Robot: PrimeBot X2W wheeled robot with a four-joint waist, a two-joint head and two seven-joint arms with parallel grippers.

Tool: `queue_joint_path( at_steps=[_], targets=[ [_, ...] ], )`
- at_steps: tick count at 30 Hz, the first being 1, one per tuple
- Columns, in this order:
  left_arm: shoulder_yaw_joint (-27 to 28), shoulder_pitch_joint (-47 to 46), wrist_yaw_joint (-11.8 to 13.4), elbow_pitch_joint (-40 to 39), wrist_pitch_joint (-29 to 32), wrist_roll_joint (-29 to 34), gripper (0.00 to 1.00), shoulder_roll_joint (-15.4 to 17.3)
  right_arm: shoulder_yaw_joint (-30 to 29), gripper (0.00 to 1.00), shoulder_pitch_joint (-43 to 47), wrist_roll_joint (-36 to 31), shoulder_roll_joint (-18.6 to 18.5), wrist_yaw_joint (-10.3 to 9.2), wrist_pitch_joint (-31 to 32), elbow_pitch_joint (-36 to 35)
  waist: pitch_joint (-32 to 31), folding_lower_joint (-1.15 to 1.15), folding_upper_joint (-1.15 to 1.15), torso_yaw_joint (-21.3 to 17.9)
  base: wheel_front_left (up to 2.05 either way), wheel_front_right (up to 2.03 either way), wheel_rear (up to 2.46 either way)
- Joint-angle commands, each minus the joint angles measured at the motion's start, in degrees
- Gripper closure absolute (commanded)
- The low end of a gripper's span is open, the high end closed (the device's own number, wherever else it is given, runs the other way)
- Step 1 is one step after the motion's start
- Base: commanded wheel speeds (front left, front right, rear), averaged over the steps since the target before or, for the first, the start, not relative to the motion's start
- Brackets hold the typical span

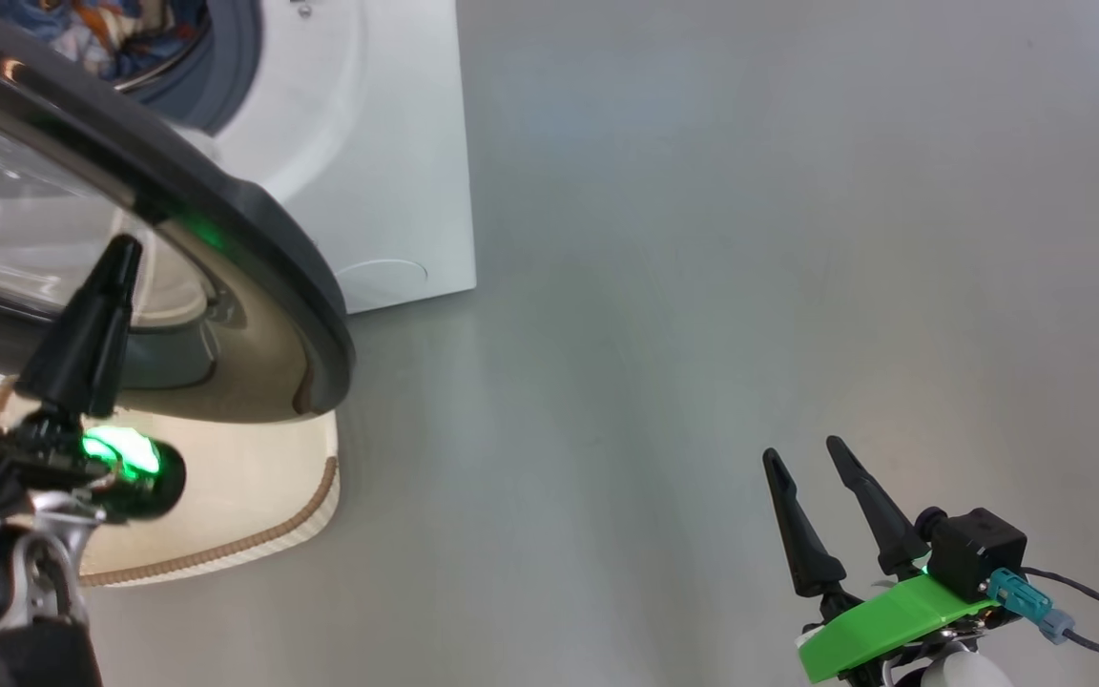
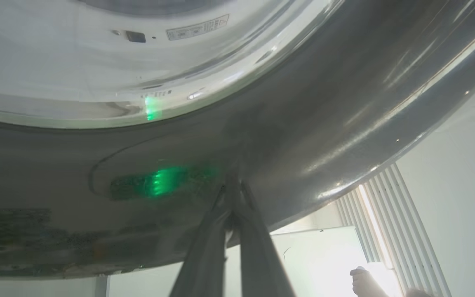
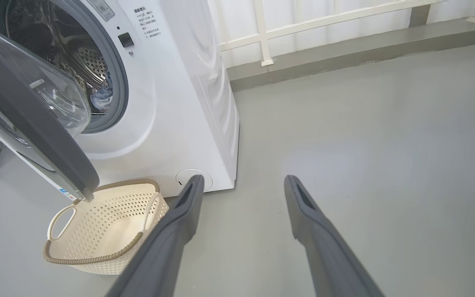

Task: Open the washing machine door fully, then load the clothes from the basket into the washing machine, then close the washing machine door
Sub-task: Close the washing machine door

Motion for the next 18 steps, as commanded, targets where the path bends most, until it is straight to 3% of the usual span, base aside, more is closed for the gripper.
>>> queue_joint_path(
  at_steps=[1, 18],
  targets=[
    [1.6, 1.6, -0.4, -1.8, -0.5, 0.5, 1.00, 1.6, 1.1, 0.00, -0.7, 0.1, 0.1, 0.35, -0.3, -1.1, -1.0, 0.00, 0.00, 0.8, 0.00, 0.00, 0.00],
    [1.0, 12.7, -0.4, -6.6, -12.5, 1.8, 1.00, 1.6, 1.6, 0.00, 1.4, 0.8, 0.1, 0.35, -0.3, 0.0, -7.3, 0.00, 0.00, 3.2, 0.00, 0.00, 0.00]
  ],
)
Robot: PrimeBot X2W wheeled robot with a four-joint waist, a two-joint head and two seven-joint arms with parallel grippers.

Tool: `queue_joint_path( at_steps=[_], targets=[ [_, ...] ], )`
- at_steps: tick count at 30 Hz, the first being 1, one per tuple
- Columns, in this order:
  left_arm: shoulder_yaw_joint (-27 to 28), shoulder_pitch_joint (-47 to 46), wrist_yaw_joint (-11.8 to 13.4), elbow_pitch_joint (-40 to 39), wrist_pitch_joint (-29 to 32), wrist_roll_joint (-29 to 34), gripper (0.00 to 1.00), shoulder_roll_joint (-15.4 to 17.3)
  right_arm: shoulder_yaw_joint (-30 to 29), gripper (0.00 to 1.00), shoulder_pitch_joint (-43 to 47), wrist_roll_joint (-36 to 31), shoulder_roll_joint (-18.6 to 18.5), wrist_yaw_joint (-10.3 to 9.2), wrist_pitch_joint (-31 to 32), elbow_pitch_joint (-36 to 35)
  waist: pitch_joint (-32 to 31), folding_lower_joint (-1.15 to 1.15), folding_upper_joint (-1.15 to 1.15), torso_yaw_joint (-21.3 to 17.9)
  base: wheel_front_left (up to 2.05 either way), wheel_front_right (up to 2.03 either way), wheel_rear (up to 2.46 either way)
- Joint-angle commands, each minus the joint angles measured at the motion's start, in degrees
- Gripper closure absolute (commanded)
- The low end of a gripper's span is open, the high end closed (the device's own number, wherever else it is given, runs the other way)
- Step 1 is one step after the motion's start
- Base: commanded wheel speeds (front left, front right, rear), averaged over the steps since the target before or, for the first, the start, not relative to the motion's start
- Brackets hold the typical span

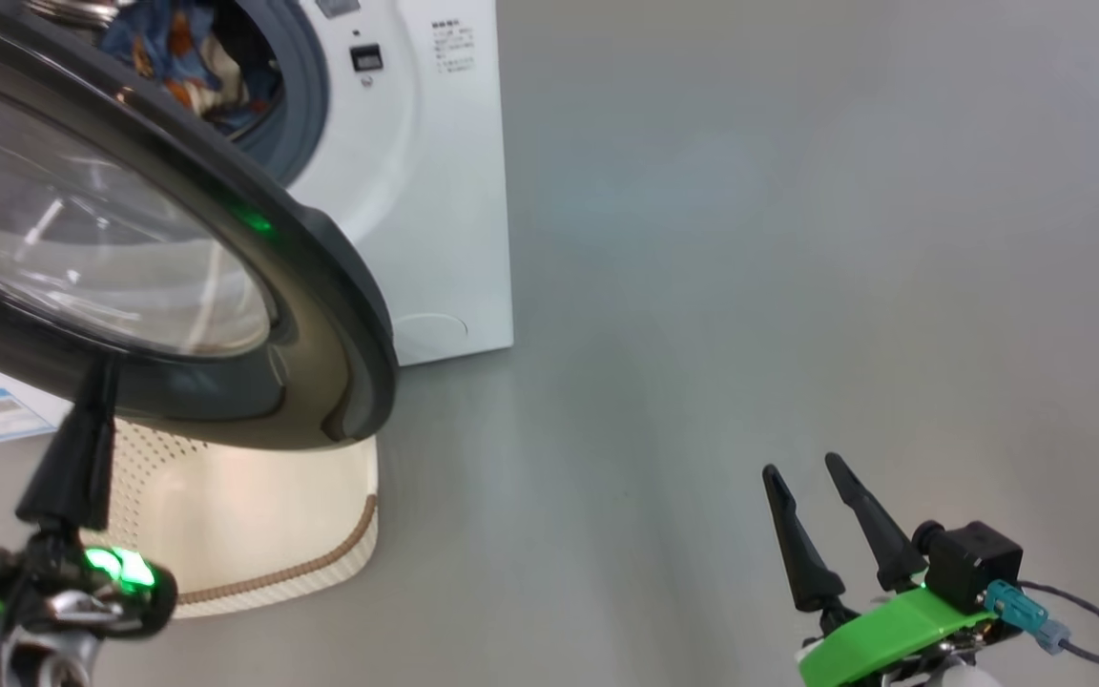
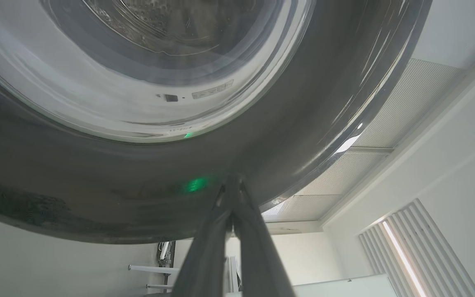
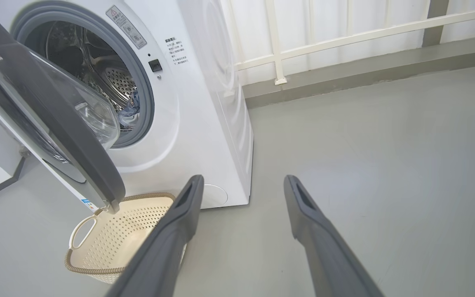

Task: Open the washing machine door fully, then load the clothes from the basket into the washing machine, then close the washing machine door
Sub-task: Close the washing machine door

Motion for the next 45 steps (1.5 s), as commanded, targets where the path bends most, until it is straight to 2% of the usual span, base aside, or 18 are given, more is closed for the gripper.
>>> queue_joint_path(
  at_steps=[1, 7, 8, 9, 10, 11, 16, 21, 27, 32, 36, 39, 45],
  targets=[
    [1.1, 1.3, -0.4, -2.2, -1.4, 0.3, 1.00, 1.6, 1.6, 0.00, 0.9, 0.4, 0.1, 0.35, -0.3, -1.0, -1.5, 0.00, 0.00, 0.9, 0.00, 0.00, 0.00],
    [-0.8, 7.0, -0.4, -5.2, -6.9, 0.9, 1.00, 1.6, 1.4, 0.00, 1.5, 0.5, 0.1, 0.35, -0.3, -0.7, -3.3, 0.00, 0.00, 2.0, 0.00, 0.00, 0.00],
    [-1.1, 7.8, -0.4, -5.5, -7.8, 1.0, 0.90, 1.6, 1.4, 0.00, 1.6, 0.6, 0.1, 0.35, -0.3, -0.8, -3.5, 0.00, 0.00, 2.2, 0.00, 0.00, 0.00],
    [-1.4, 8.5, -0.4, -5.6, -8.6, 1.0, 0.73, 1.6, 1.3, 0.00, 1.7, 0.6, 0.1, 0.35, -0.3, -0.8, -3.7, 0.00, 0.00, 2.4, 0.00, 0.00, 0.00],
    [-1.6, 9.1, -0.4, -5.8, -9.4, 0.9, 0.32, 1.6, 1.3, 0.00, 1.9, 0.7, 0.1, 0.35, -0.3, -0.8, -3.9, 0.00, 0.00, 2.6, 0.00, 0.00, 0.00],
    [-1.7, 9.7, -0.4, -6.0, -10.3, 0.9, 0.00, 1.6, 1.4, 0.00, 2.0, 0.8, 0.1, 0.35, -0.3, -0.8, -4.0, 0.00, 0.00, 2.7, 0.00, 0.00, 0.00],
    [-2.1, 11.3, -0.4, -7.0, -13.3, 1.6, 0.00, 1.6, 1.6, 0.00, 2.2, 1.0, 0.1, 0.35, -0.3, -0.7, -4.6, 0.00, 0.00, 3.1, 0.00, 0.00, 0.00],
    [-1.6, 12.4, -0.4, -9.5, -18.8, 6.8, 0.00, 1.6, 1.6, 0.00, 2.5, 1.0, 0.1, 0.35, -0.3, -0.9, -5.1, 0.00, 0.00, 3.4, 0.00, 0.00, 0.00],
    [-3.5, 14.1, -0.4, -12.0, -26.4, 18.9, 0.00, 2.7, 1.4, 0.00, 2.9, 0.9, 0.1, 0.35, -0.3, -0.9, -5.7, 0.00, 0.00, 3.6, 0.00, 0.00, 0.00],
    [-9.5, 16.1, -0.4, -12.0, -38.4, 29.8, 0.00, 7.8, 1.5, 0.00, 3.2, 0.9, 0.1, 0.35, -0.3, -0.9, -6.4, 0.00, 0.00, 3.5, 0.00, 0.00, 0.00],
    [-12.4, 17.4, -0.4, -9.9, -42.0, 37.6, 0.00, 11.0, 1.5, 0.00, 3.4, 0.7, 0.1, 0.35, -0.3, -1.0, -7.0, 0.00, 0.00, 3.4, 0.00, 0.00, 0.00],
    [-9.5, 17.4, -0.4, -9.6, -42.1, 45.9, 0.00, 10.0, 1.3, 0.00, 3.6, 0.6, 0.1, 0.35, -0.3, -1.1, -7.2, 0.00, 0.00, 3.4, 0.00, 0.00, 0.00],
    [-7.1, 18.1, -0.4, -10.7, -42.1, 61.0, 0.00, 7.5, 1.3, 0.00, 3.7, 0.3, 0.1, 0.35, -0.3, -1.3, -7.3, 0.00, 0.00, 3.4, 0.00, 0.00, 0.00]
  ],
)
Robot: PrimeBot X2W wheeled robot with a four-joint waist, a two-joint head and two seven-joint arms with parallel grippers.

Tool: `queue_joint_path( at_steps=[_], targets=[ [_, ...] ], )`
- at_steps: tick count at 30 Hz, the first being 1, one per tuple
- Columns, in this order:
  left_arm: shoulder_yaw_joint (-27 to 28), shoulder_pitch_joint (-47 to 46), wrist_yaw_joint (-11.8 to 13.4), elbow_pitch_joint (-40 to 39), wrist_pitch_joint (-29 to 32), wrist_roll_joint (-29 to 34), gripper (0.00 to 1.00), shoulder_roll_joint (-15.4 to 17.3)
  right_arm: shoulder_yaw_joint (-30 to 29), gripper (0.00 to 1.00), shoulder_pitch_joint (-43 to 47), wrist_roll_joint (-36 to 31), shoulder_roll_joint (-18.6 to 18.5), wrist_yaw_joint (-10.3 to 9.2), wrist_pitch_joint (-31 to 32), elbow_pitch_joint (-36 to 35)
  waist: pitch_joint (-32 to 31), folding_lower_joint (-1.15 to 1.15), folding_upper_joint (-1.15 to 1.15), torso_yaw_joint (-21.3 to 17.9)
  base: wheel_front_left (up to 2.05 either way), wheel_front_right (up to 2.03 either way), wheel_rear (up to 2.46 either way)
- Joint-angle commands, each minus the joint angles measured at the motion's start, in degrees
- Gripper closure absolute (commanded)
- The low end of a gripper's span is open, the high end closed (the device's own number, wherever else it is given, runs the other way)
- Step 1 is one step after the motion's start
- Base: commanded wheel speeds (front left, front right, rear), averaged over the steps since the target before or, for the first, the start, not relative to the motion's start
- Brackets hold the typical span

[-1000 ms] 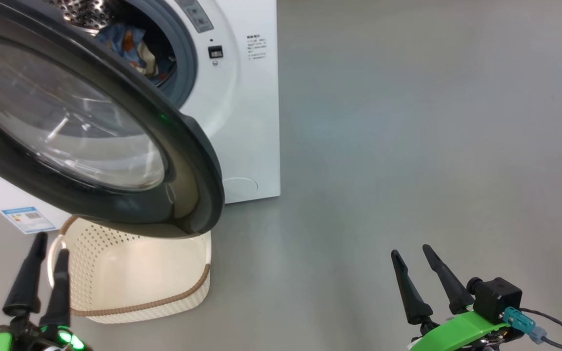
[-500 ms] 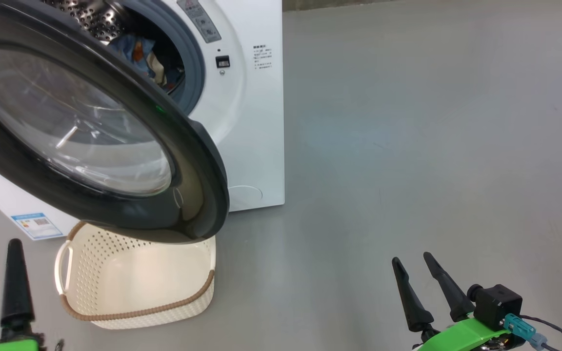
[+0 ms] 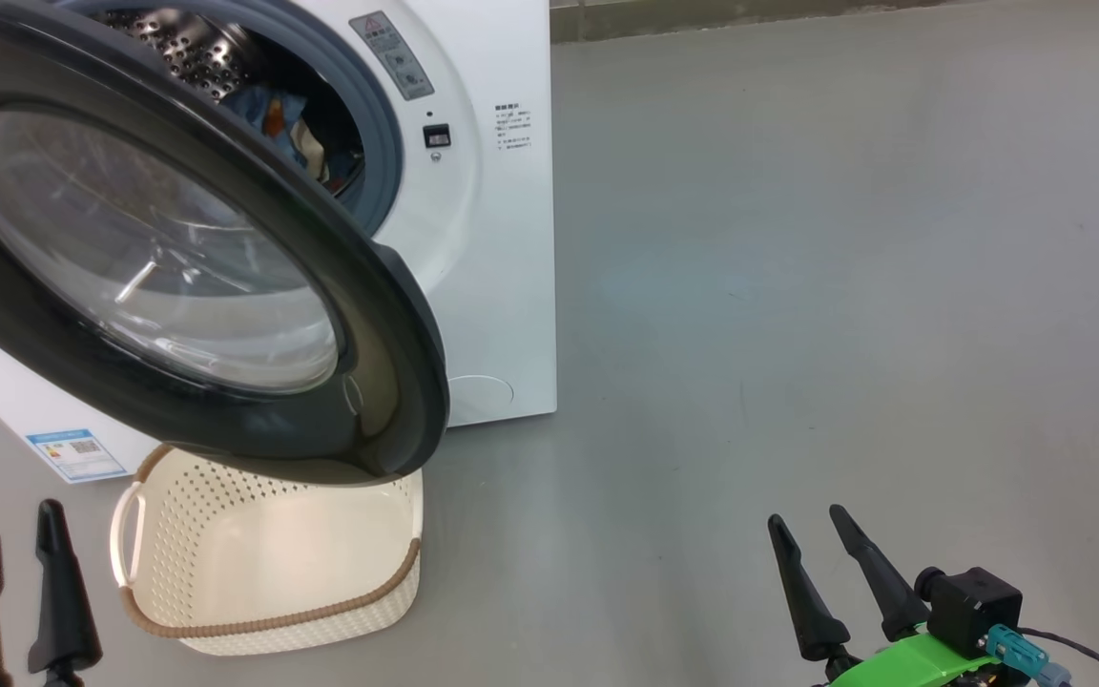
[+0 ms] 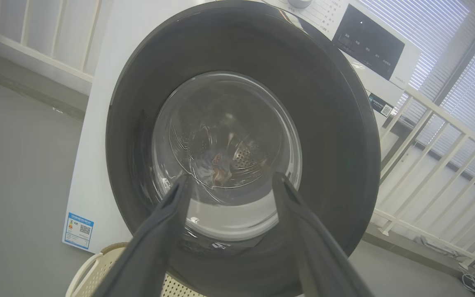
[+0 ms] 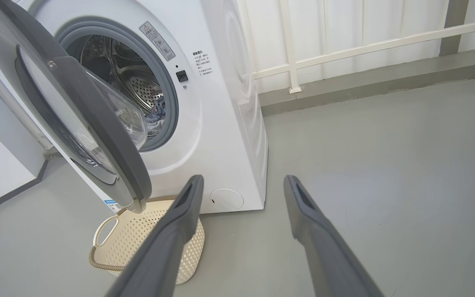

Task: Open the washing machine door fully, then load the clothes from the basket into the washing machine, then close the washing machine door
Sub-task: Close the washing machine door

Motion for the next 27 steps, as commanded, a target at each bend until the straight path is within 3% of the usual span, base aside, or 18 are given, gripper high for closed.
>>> queue_joint_path(
  at_steps=[1, 10, 20, 27],
  targets=[
    [2.9, -0.8, -0.4, -1.9, -0.3, 4.6, 0.00, 0.3, 1.5, 0.00, -1.0, -0.3, 0.1, 0.35, -0.3, -1.6, 0.1, 0.00, 0.00, -0.1, 0.00, 0.00, 0.00],
    [2.3, 2.9, -0.4, 0.7, -0.3, 21.4, 0.00, -1.3, 1.1, 0.00, -1.2, -0.8, 0.1, 0.35, -0.3, -2.3, 0.1, 0.00, 0.00, -0.2, 0.00, 0.00, 0.00],
    [1.7, 5.5, -0.4, 3.8, -0.3, 29.6, 0.00, -2.7, 1.3, 0.00, -1.2, -2.6, 0.1, 0.35, -0.3, -2.7, -0.3, 0.00, 0.00, -0.5, 0.00, 0.00, 0.00],
    [2.6, 6.9, -0.4, 5.3, -0.3, 31.3, 0.00, -3.8, 1.1, 0.00, -1.3, -3.7, 0.1, 0.35, -0.3, -3.2, -0.8, 0.00, 0.00, -0.8, 0.00, 0.00, 0.00]
  ],
)
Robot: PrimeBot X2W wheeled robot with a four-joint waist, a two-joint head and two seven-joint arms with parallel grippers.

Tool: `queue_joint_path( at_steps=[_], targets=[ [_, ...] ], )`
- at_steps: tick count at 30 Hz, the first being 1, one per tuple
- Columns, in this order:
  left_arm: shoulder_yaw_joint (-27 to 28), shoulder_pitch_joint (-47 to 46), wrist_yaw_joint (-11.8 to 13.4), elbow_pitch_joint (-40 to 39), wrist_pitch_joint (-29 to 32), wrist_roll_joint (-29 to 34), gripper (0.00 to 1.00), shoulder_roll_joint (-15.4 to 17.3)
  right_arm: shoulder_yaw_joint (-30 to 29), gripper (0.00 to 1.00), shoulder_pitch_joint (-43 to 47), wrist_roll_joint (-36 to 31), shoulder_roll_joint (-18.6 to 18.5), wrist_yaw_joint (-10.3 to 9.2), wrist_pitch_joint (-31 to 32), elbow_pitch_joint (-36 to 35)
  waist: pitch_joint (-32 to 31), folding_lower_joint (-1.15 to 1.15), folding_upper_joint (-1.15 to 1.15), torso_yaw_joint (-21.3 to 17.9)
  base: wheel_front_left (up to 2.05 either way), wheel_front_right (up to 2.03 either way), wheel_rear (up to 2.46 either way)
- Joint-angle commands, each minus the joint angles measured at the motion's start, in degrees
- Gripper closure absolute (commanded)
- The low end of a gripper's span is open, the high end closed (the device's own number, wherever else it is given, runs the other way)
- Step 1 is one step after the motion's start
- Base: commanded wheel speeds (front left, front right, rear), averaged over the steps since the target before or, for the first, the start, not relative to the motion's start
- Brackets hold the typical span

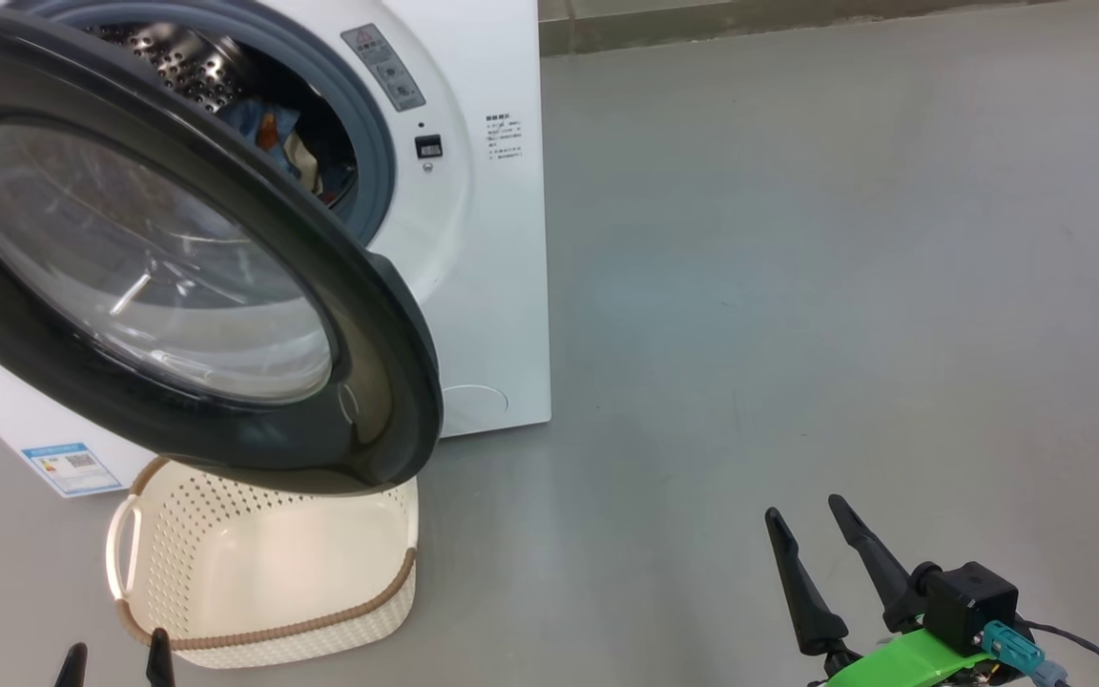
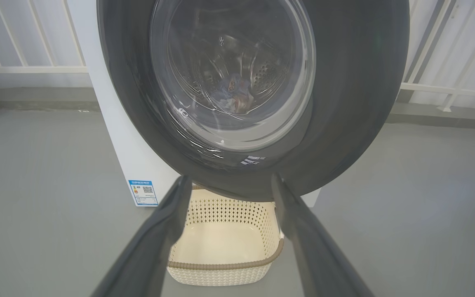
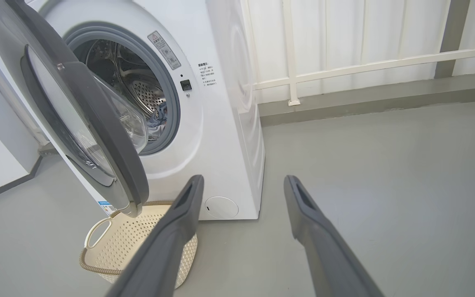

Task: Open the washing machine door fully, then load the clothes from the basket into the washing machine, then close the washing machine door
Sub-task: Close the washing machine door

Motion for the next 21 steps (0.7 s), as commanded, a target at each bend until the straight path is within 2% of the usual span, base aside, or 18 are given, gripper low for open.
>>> queue_joint_path(
  at_steps=[1, 21],
  targets=[
    [2.2, -0.6, -0.2, -0.9, -0.4, 0.5, 0.00, 0.2, 1.2, 0.00, -1.3, -0.5, 0.1, 0.35, -0.3, -1.6, -0.1, 0.00, 0.00, -0.1, 0.00, 0.00, 0.00],
    [2.1, -0.5, -0.2, -1.5, -0.4, 0.8, 0.00, -0.5, 0.9, 0.00, -1.1, -0.4, 0.1, 0.35, -0.3, -1.5, -0.5, 0.00, 0.00, 1.0, 0.00, 0.00, 0.00]
  ],
)
